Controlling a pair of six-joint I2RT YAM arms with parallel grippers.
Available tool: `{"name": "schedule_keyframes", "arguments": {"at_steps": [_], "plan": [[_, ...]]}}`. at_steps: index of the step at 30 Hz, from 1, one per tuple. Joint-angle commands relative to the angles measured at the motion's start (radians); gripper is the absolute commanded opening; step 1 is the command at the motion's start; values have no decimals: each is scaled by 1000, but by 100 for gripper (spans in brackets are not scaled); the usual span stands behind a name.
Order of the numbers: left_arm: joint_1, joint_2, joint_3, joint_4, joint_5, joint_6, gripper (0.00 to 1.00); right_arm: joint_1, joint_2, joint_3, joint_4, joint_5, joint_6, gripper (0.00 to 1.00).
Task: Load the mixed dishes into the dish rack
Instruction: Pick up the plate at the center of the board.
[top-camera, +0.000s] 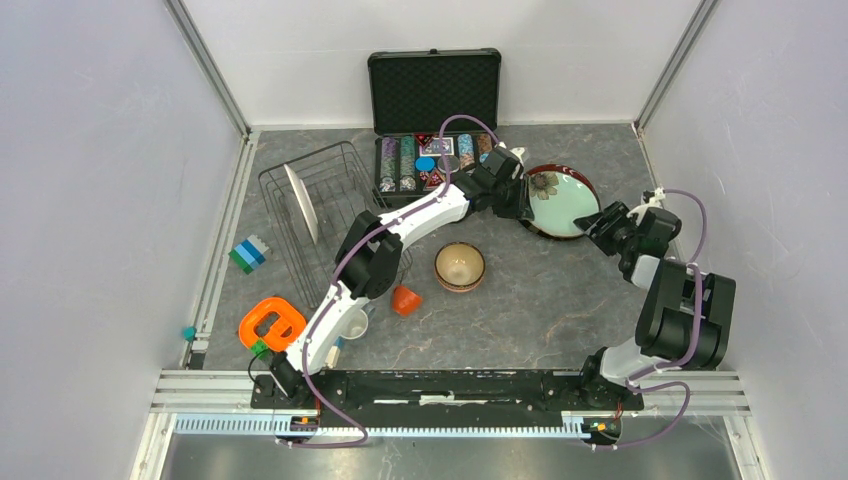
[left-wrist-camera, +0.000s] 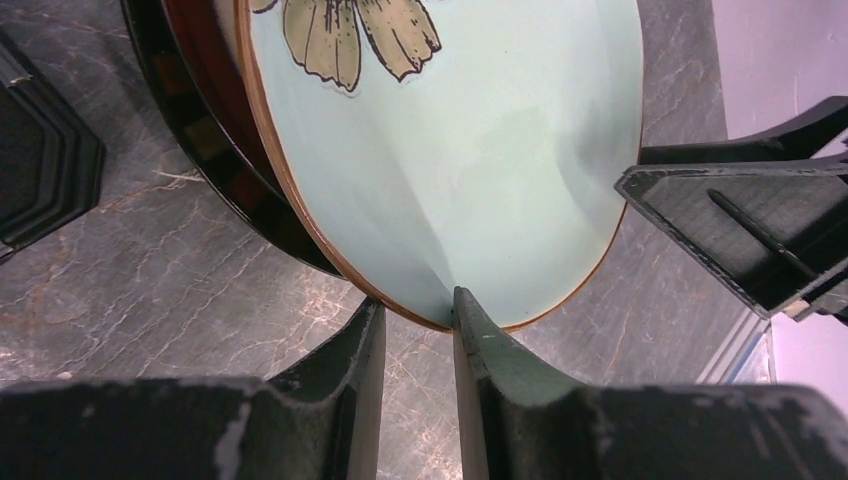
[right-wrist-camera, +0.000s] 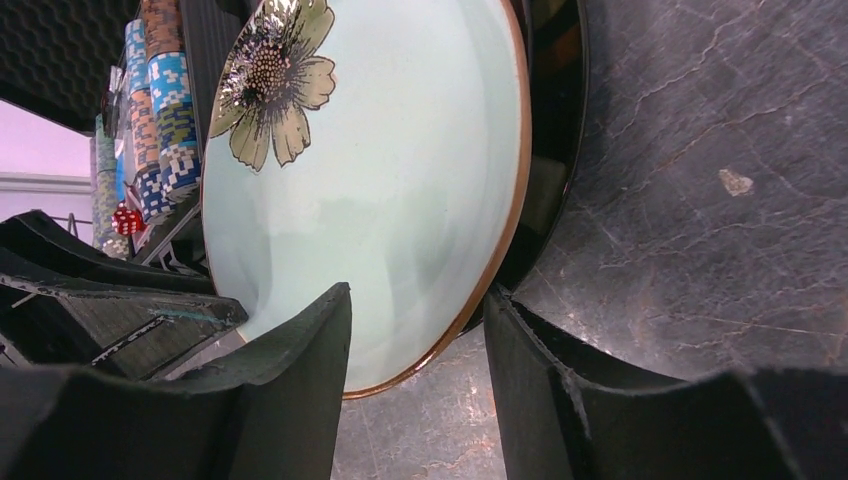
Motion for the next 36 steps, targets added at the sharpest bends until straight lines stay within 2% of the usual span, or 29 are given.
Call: {"name": "schedule_keyframes", "arguments": {"at_steps": [1,15,20,23,26,30,32,34,36], "plan": [[-10,-69,43,42,120,-17,2,-5,26,-11,75,-42,51,56],[-10,-61,30,79,184,-50,2,-5,85,-77,348,-99,267,47],[-10,-68,13,94,201,-57,2,-6,92,-125,479,-117,359,39],[-10,-71,2,110,216,-65,2,-5,94,-128,495,-123,375,30],[-10,-76,-3,111,216,-63,2,-5,91,-135,515,-127,390,15],[-5,-82,-14,114,206,-61,2,-5,71,-131,487,-121,372,3],[-2,-83,-18,115,198,-62,8,-5,55,-120,443,-112,343,0],[4,-85,-25,117,192,-65,16,-5,43,-110,410,-105,319,0],[10,-92,-35,126,191,-68,20,-5,37,-107,401,-104,313,0]]}}
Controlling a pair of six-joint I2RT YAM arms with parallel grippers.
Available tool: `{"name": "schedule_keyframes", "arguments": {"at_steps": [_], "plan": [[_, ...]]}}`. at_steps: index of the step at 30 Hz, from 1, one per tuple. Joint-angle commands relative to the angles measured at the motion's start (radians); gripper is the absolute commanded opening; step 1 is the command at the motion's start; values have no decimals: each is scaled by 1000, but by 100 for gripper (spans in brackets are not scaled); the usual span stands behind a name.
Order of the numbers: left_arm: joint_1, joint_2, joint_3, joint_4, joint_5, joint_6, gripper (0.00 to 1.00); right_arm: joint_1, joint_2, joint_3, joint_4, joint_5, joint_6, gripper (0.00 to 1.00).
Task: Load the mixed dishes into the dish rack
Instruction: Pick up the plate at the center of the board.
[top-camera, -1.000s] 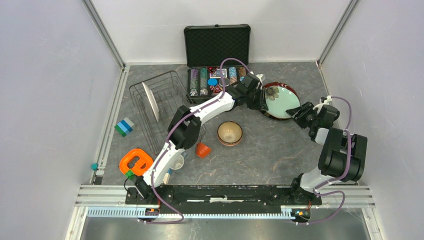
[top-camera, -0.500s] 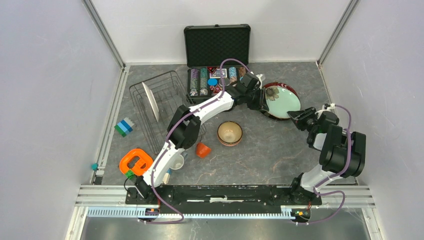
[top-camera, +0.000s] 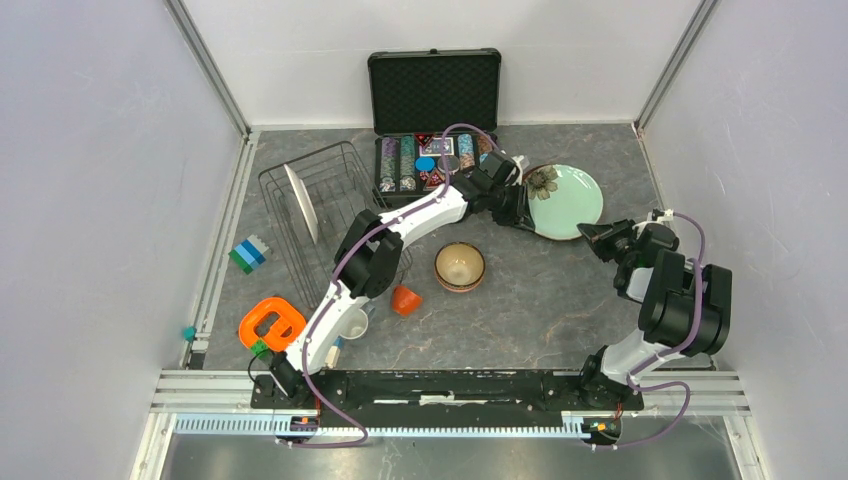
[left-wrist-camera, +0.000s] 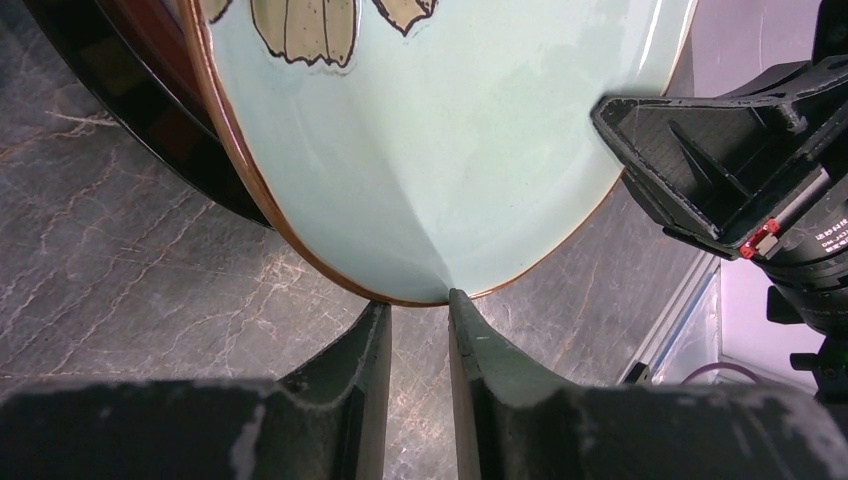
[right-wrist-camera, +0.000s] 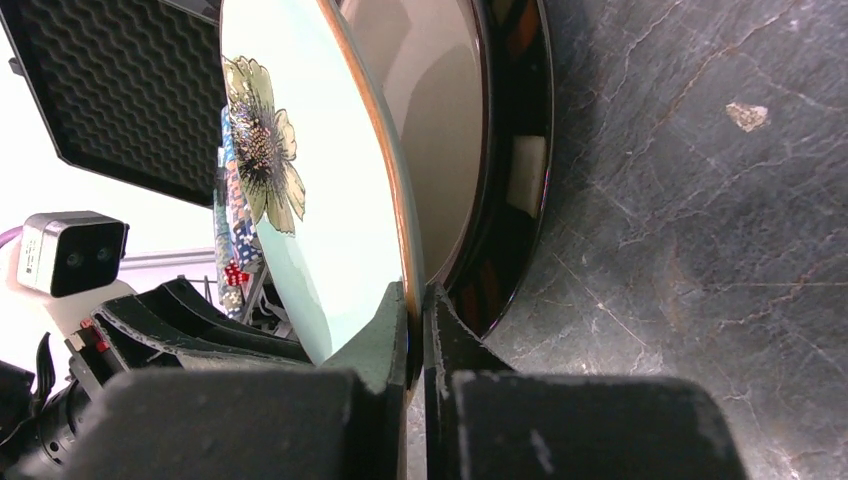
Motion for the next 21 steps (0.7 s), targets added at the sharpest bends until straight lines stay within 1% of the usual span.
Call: {"name": "schedule_keyframes", "arguments": {"at_steps": [1,2,5,7,10,13,15,17,19,21], "plan": [[2,-96,-6,124,39,-33,25,15,-61,28,34,-69,-43,0],[5,-100,-12,130,39,-32,31,15,-66,26,34,-65,-44,0],[13,-119,-40,146,33,-27,36,15,-83,24,28,-55,-46,0],[17,-133,-59,157,26,-22,37,15,-90,24,27,-54,-44,0],[23,-145,-71,158,10,-14,50,13,-100,22,20,-54,-42,0],[28,-150,-77,166,1,-20,54,13,-114,9,38,-62,-19,0],[35,-152,-89,183,-2,-37,58,13,-120,-12,82,-76,20,0],[40,-155,-99,199,-13,-48,59,13,-123,-28,131,-88,57,0],[44,-160,-99,204,-24,-50,59,13,-125,-29,134,-100,63,0],[47,-164,-102,210,-40,-51,63,13,-129,-31,132,-110,63,0]]}}
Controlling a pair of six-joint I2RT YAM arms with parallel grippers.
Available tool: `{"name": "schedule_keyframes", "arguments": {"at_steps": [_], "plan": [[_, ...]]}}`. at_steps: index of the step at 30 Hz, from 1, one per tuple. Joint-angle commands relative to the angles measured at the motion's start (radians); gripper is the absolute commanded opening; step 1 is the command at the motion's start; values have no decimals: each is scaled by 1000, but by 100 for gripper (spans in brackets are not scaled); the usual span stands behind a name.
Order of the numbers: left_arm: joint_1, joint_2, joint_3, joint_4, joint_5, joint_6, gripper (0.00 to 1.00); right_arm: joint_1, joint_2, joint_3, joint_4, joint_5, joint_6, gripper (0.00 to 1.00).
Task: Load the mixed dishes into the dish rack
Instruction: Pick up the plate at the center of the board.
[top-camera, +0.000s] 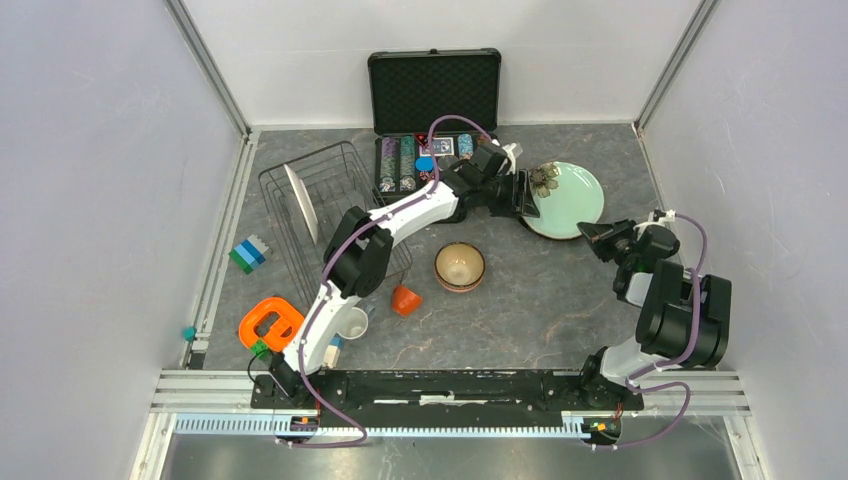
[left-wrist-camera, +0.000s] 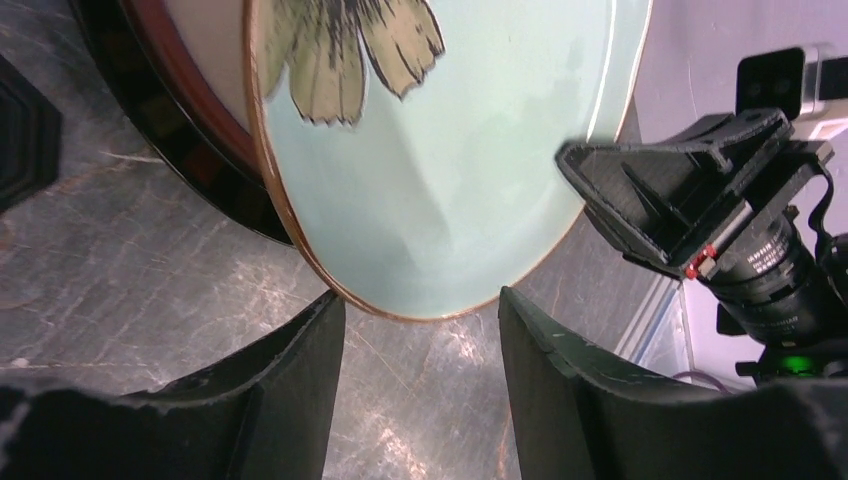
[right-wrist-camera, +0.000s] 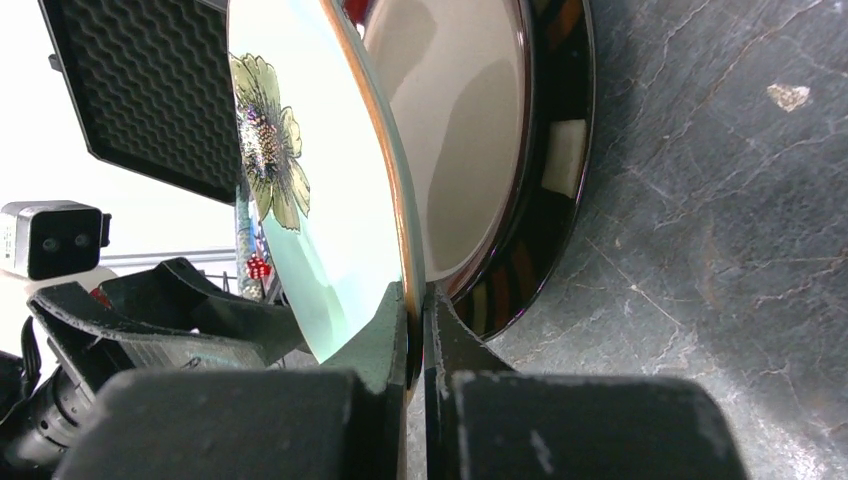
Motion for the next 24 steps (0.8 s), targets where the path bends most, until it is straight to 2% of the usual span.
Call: {"name": "schedule_keyframes", "arguments": {"at_steps": [1,9,12,19,24], "plan": [[17,-82,-6,107,-56,-28,64,7,-56,-5,139,-117,46,0],[32,-105,-20,118,-102,-11,65,7,-89,-15,152,-146,65,0],[34,-109,-32,139,-106,-20,60,7,-93,-7,156,-174,69,0],[34,-126,-62,165,-94,-24,23,7,-98,1,162,-209,58,0],[34,-137,-82,183,-59,-19,6,7,-85,3,237,-243,79,0]]}}
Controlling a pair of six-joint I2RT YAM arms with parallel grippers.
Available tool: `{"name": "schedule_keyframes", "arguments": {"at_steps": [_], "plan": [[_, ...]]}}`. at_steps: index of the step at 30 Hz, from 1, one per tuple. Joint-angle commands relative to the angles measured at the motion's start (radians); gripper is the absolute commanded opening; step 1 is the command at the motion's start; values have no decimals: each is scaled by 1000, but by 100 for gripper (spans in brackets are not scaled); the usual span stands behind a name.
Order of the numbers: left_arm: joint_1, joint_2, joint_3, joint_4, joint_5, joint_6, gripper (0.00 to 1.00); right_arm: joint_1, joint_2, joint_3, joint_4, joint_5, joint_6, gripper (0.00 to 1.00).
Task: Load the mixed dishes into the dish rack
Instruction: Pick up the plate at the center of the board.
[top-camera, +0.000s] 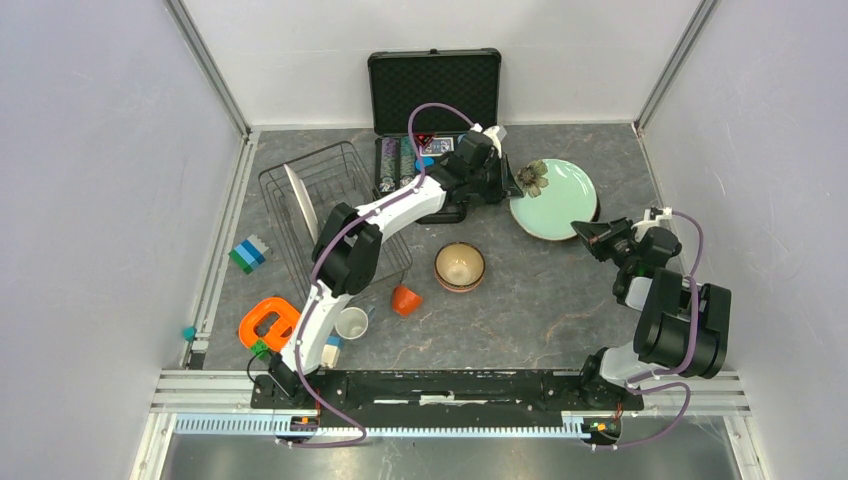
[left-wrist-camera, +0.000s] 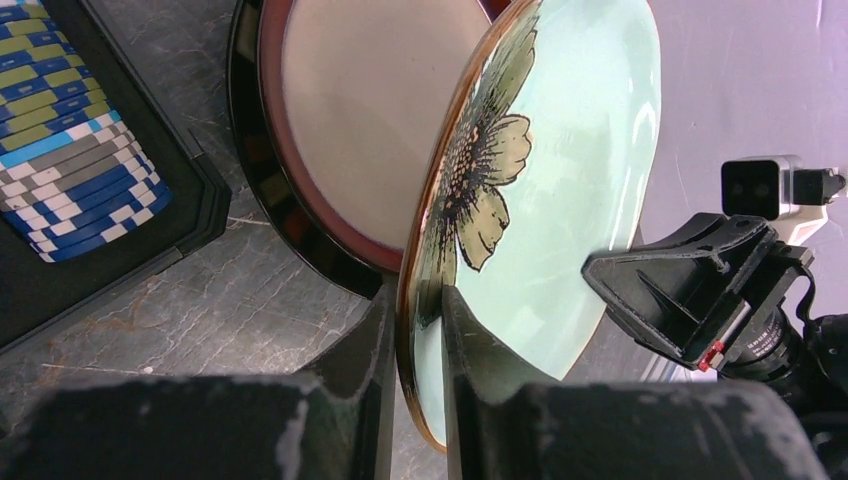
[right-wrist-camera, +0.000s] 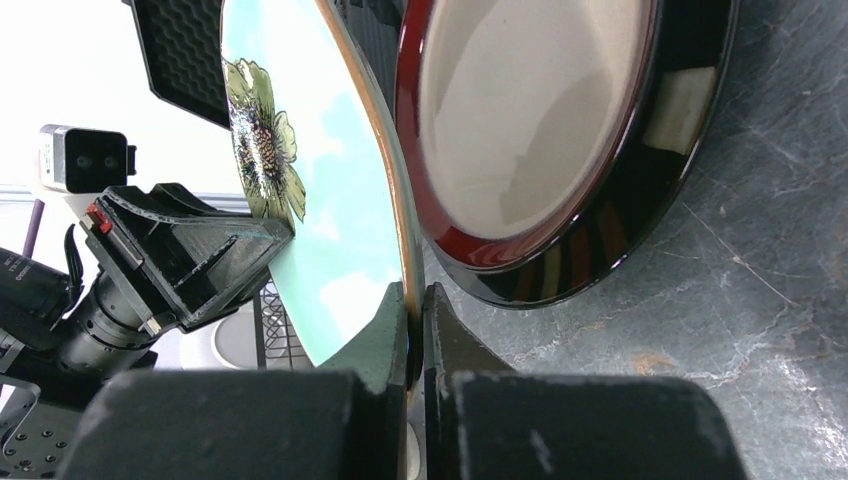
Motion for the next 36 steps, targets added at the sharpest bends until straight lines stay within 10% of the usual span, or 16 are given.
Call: {"name": "schedule_keyframes", "arguments": {"at_steps": [1,12,24,36], "plan": [[-8,-72,-10,81,53,-2,3,6,-27,33,220,-118,41,0],[-8,-118,-67,240,202,-60,2,6,-31,1,318,-100,67,30],[-8,-101,-71,315,272,-130,2,6,-14,-11,426,-119,135,41],[-13,-110,-79,341,302,-140,2,12,-29,8,421,-140,116,21]]}}
